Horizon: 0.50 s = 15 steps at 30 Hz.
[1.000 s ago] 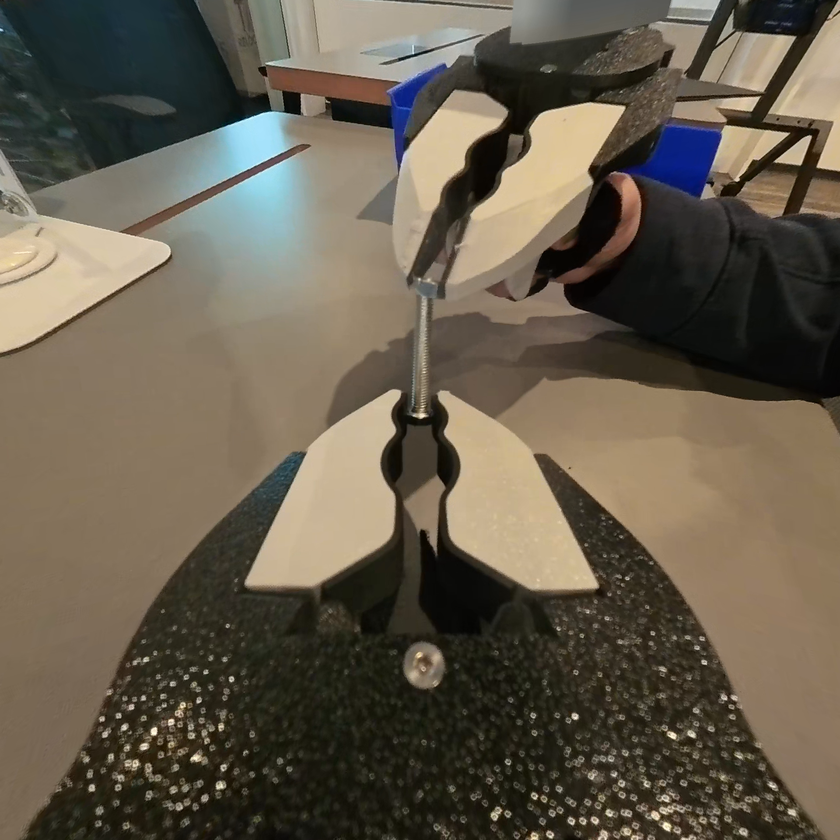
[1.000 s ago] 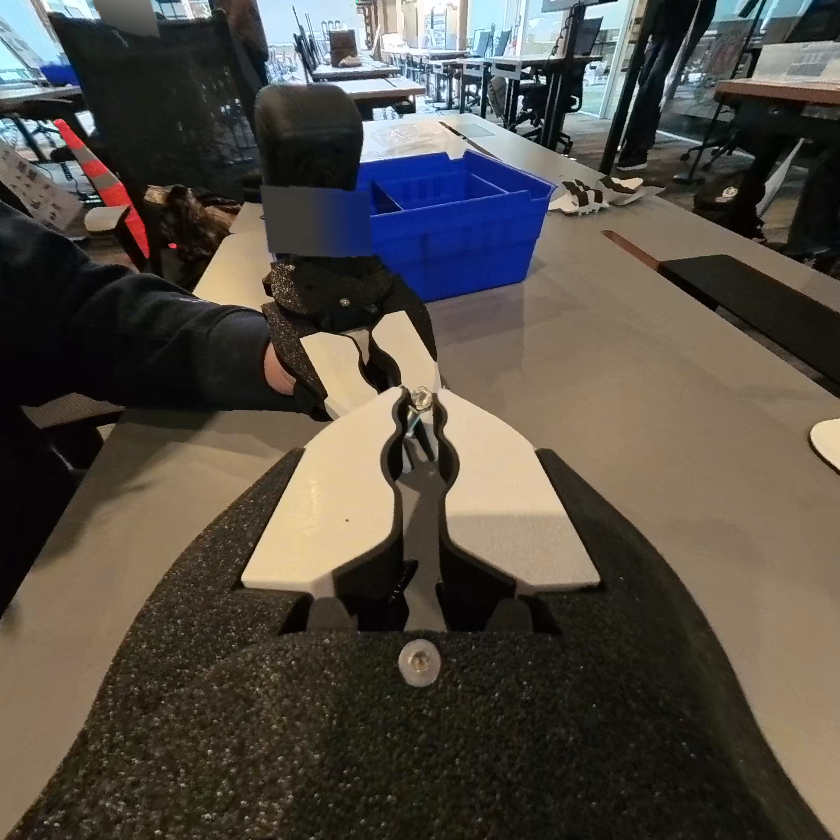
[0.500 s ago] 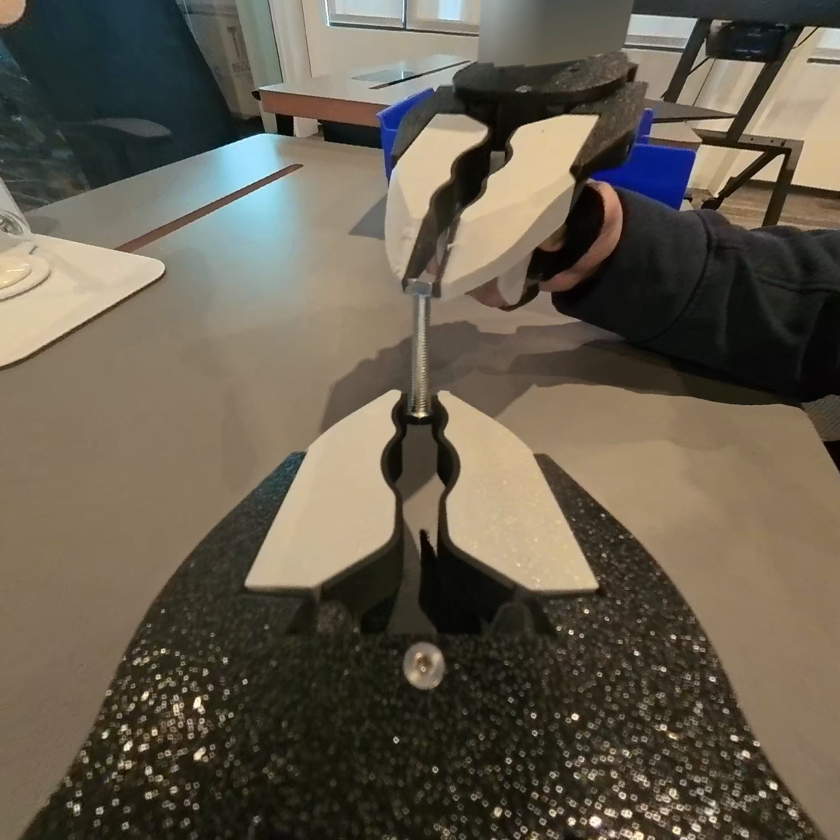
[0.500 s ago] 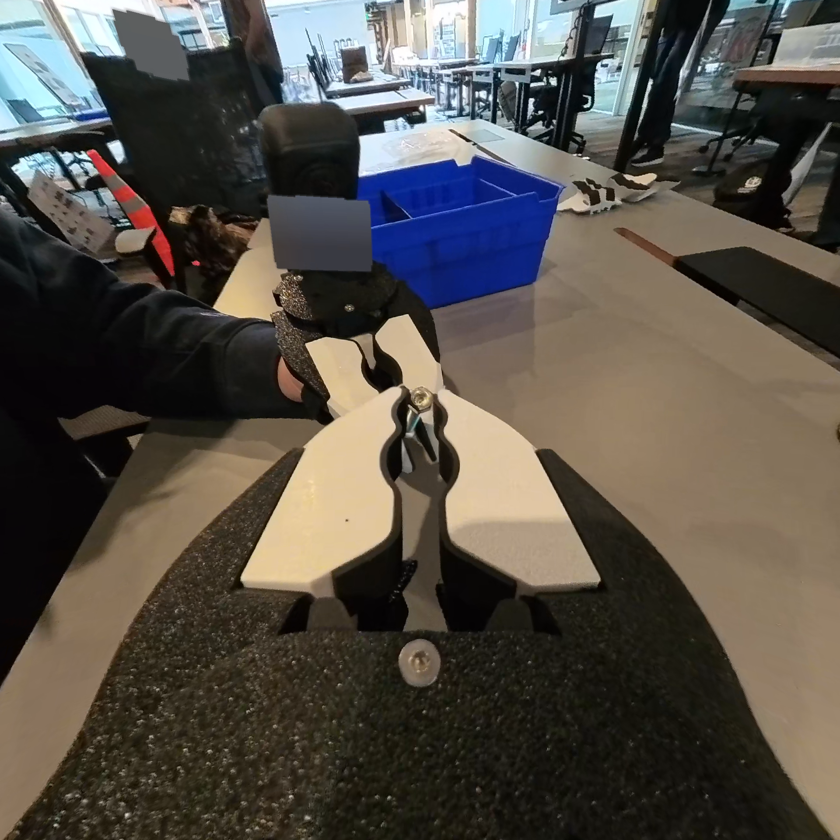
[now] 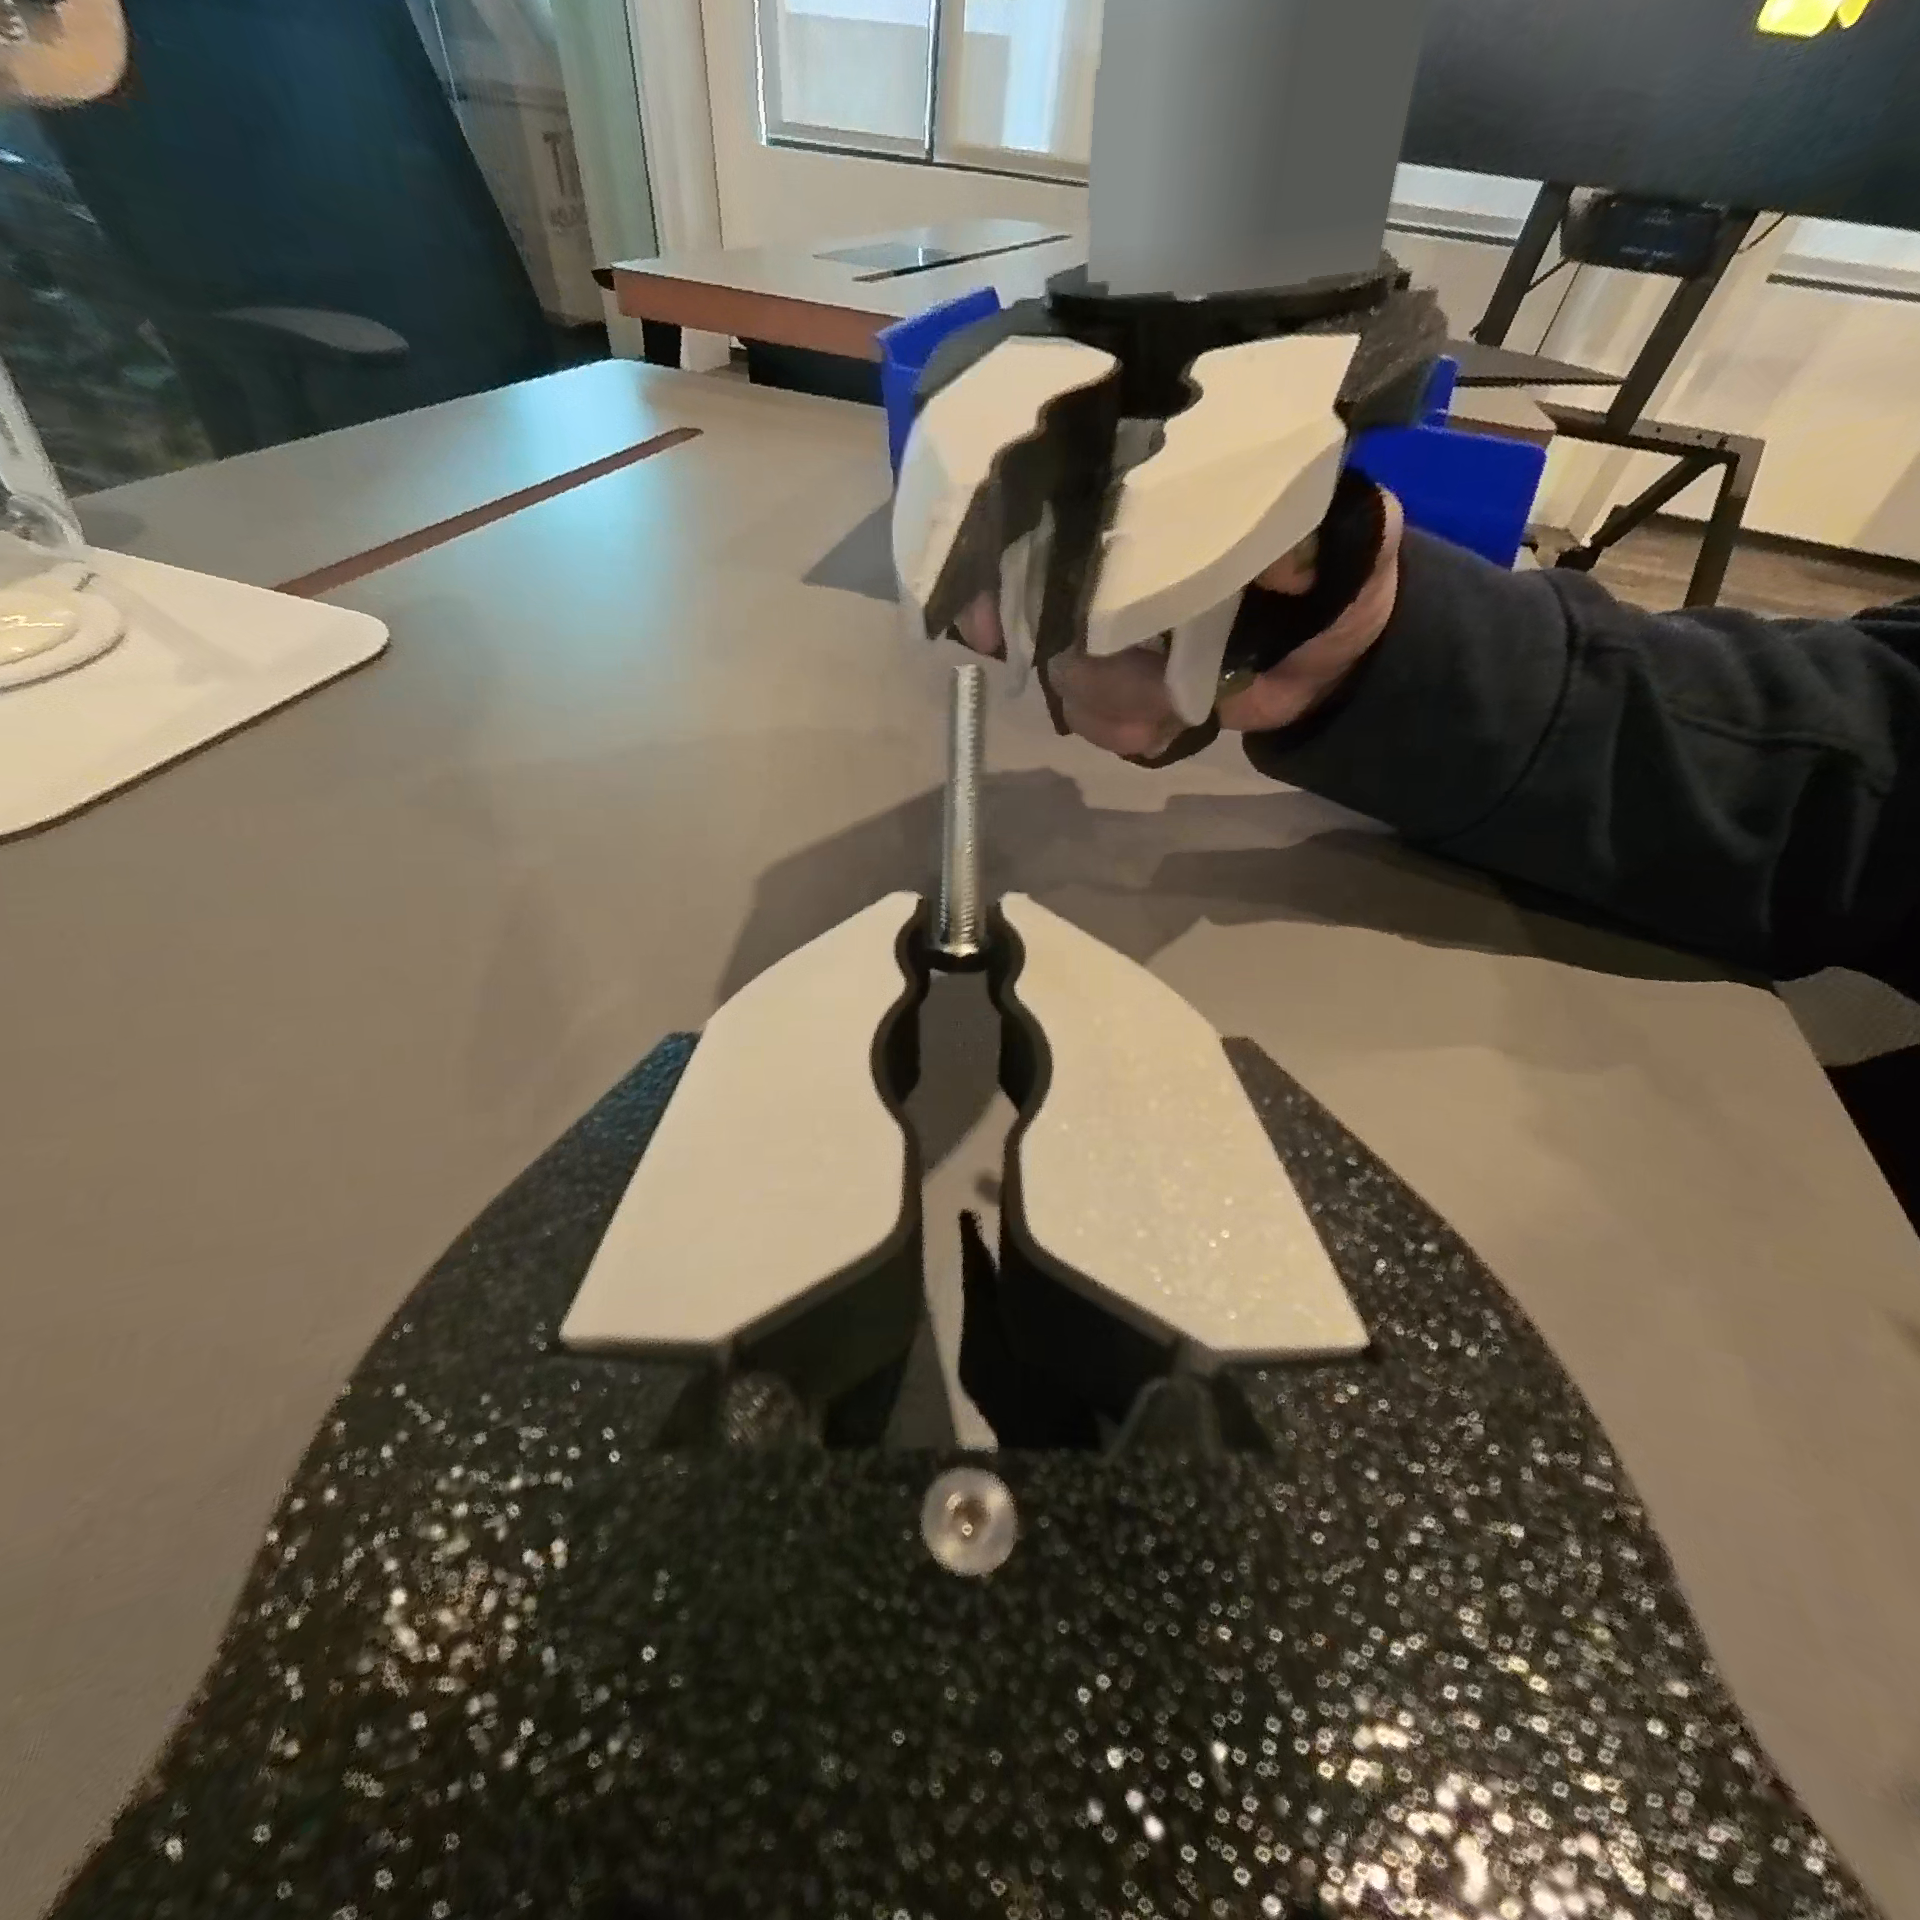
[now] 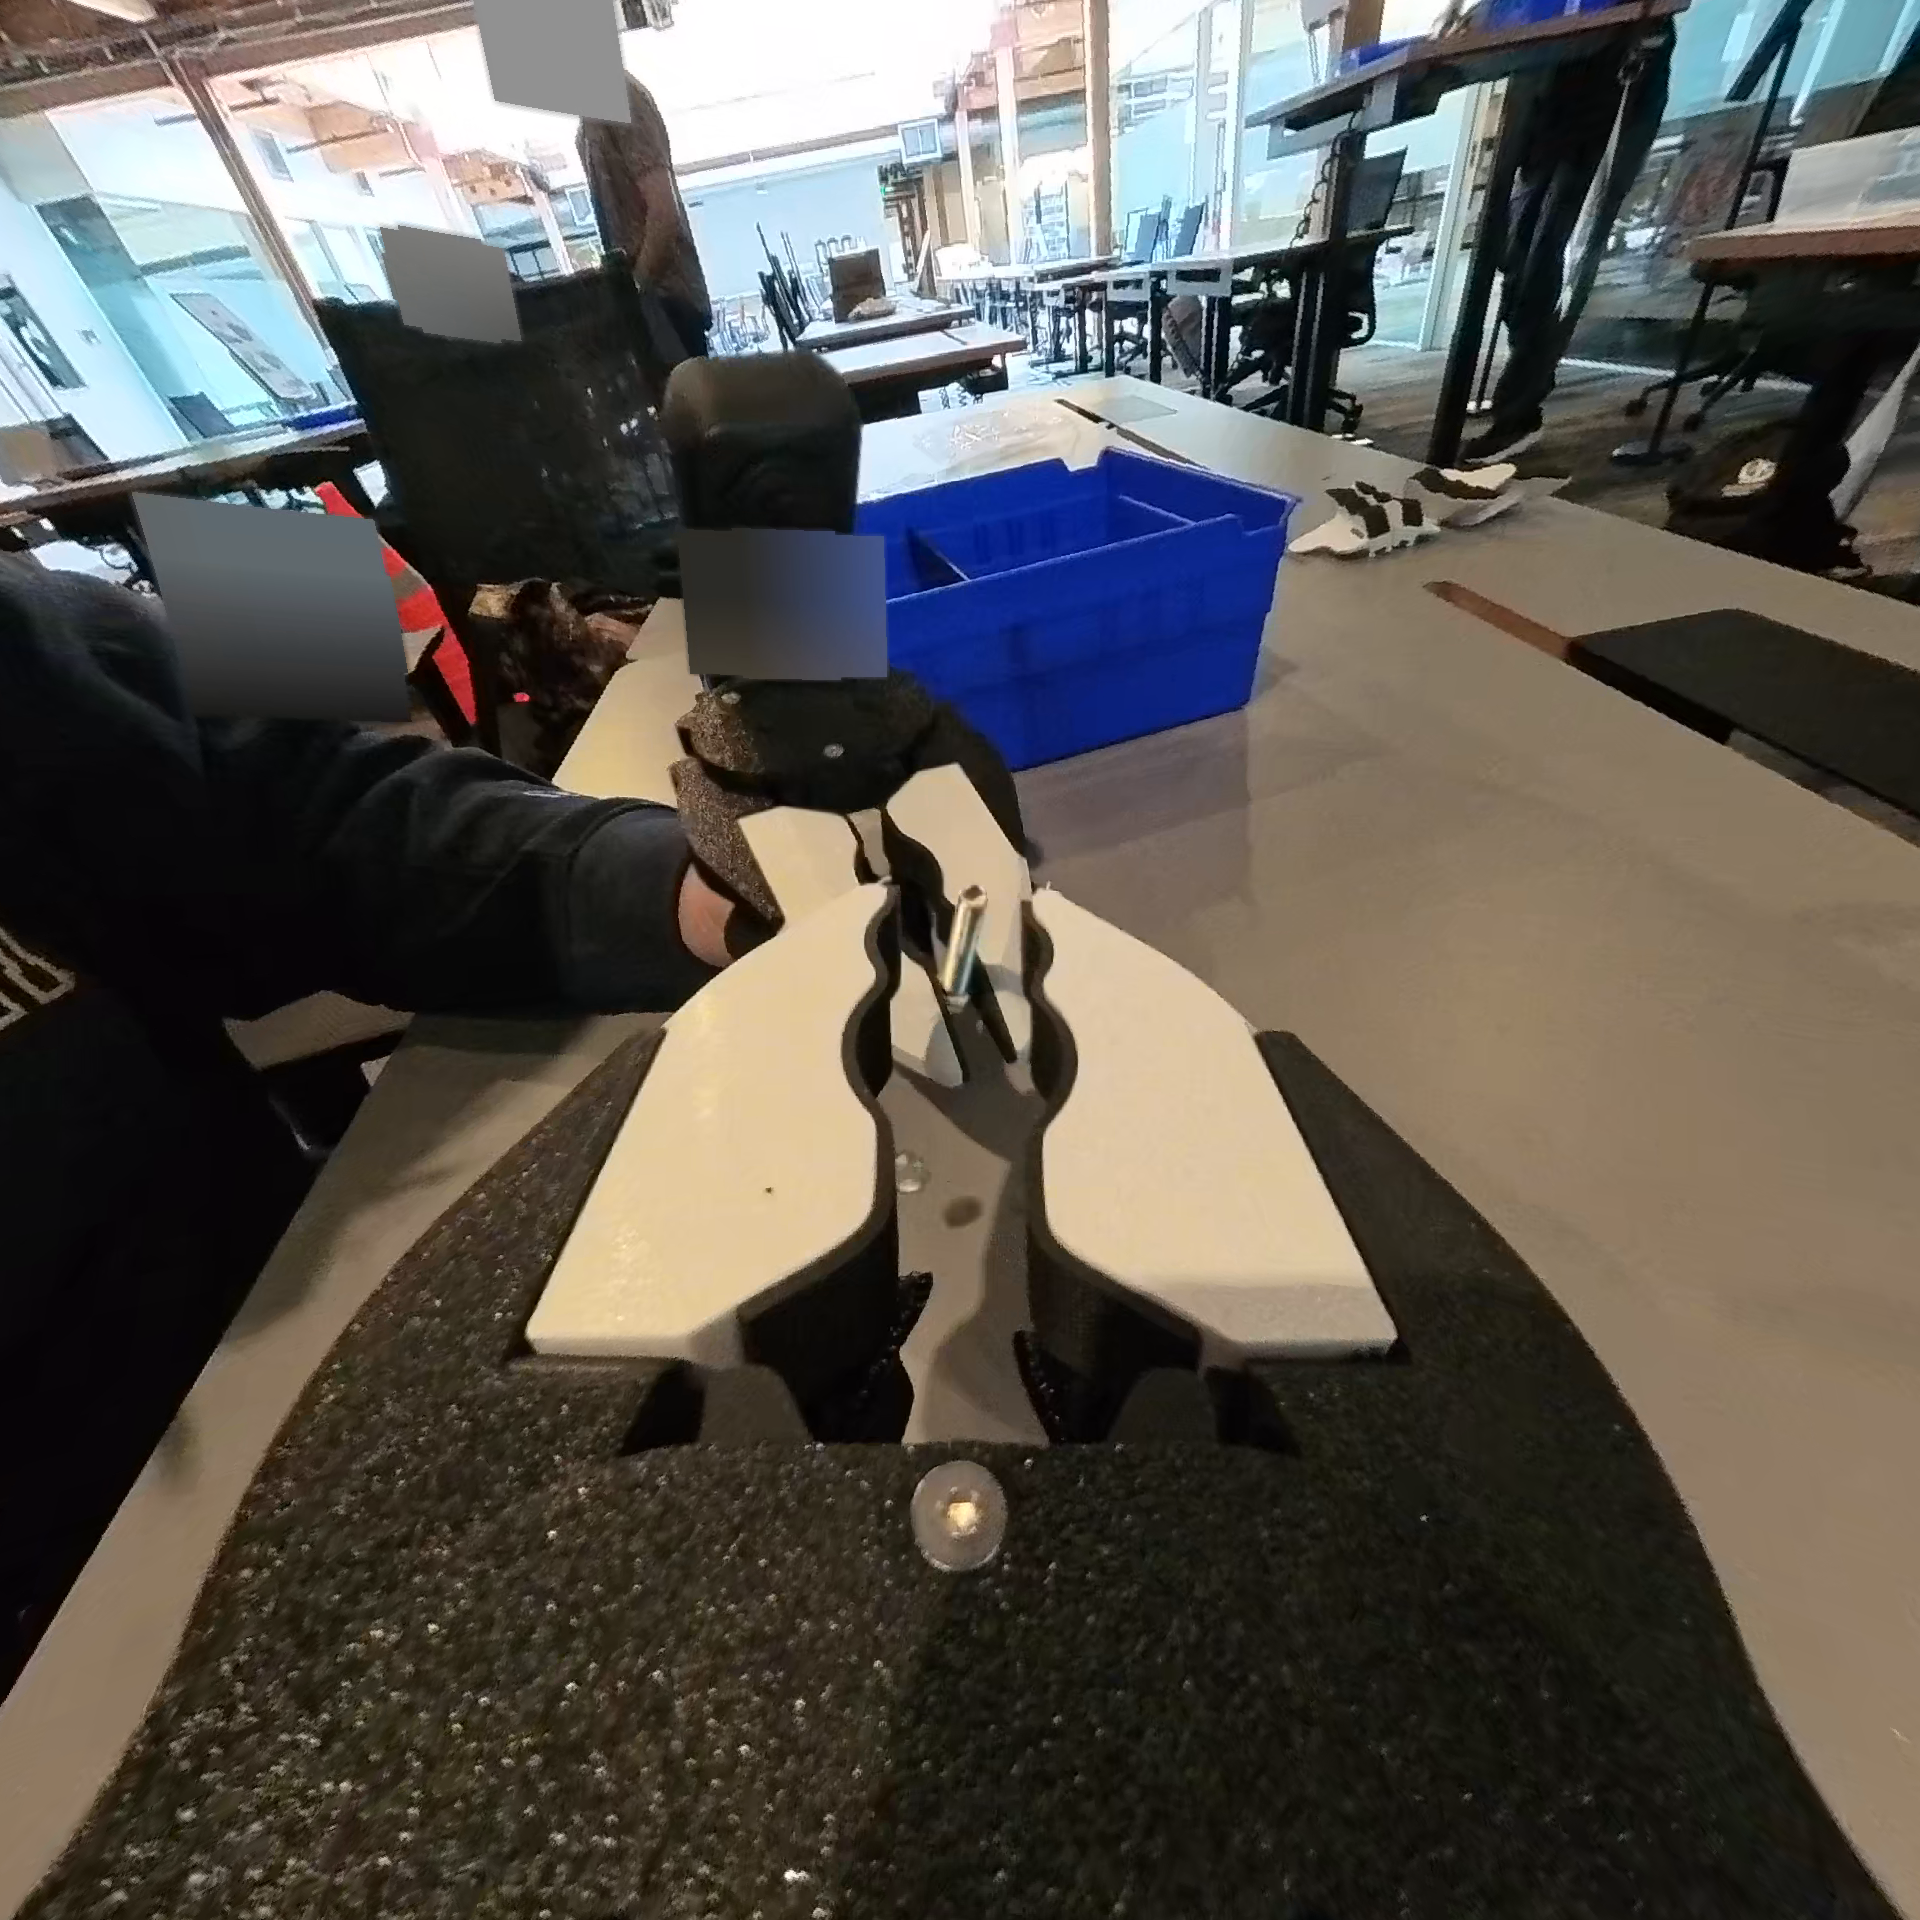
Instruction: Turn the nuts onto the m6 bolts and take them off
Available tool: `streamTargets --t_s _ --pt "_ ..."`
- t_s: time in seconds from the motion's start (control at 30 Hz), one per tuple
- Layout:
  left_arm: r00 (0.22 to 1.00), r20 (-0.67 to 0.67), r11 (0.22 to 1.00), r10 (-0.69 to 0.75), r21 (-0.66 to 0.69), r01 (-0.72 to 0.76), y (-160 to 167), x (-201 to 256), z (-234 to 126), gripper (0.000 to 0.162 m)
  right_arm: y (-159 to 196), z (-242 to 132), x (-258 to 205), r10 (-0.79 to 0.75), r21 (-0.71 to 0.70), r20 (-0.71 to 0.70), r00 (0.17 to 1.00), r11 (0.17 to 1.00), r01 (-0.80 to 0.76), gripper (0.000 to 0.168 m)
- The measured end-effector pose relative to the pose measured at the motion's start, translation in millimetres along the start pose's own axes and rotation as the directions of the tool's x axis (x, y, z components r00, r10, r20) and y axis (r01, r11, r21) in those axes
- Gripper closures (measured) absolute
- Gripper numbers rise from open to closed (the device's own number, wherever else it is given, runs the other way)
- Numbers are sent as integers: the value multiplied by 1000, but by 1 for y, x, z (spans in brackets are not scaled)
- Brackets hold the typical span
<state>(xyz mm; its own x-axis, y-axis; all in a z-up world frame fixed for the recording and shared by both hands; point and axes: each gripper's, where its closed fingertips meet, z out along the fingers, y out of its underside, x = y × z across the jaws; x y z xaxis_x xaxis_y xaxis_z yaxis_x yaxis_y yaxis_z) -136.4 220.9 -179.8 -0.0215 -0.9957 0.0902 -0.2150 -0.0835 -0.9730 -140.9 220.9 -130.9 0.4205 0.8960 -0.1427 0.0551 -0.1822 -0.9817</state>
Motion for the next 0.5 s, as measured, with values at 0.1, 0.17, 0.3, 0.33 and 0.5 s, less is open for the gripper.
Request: streamTargets --t_s 0.1,0.17,0.3,0.33,0.5 --pt "1000 18 1000 -19 18 18 -2 -4 -2 152 2 -1 3 5 -11 -14 1000 1000 -5 147" --pt "998 54 999 -31 24 29 -2 -10 -5 152 10 -1 7 7 -61 -27 1000 998 -9 148" --pt "989 133 997 -67 49 61 -4 -24 -11 152 40 5 2 -7 -235 7 1000 972 9 151" --pt "986 148 996 -77 60 69 -5 -27 -13 152 44 8 -4 -1 -252 47 999 968 13 153" --pt "982 163 993 -97 85 84 -7 -31 -16 152 61 24 -26 -32 -328 152 988 941 81 156"
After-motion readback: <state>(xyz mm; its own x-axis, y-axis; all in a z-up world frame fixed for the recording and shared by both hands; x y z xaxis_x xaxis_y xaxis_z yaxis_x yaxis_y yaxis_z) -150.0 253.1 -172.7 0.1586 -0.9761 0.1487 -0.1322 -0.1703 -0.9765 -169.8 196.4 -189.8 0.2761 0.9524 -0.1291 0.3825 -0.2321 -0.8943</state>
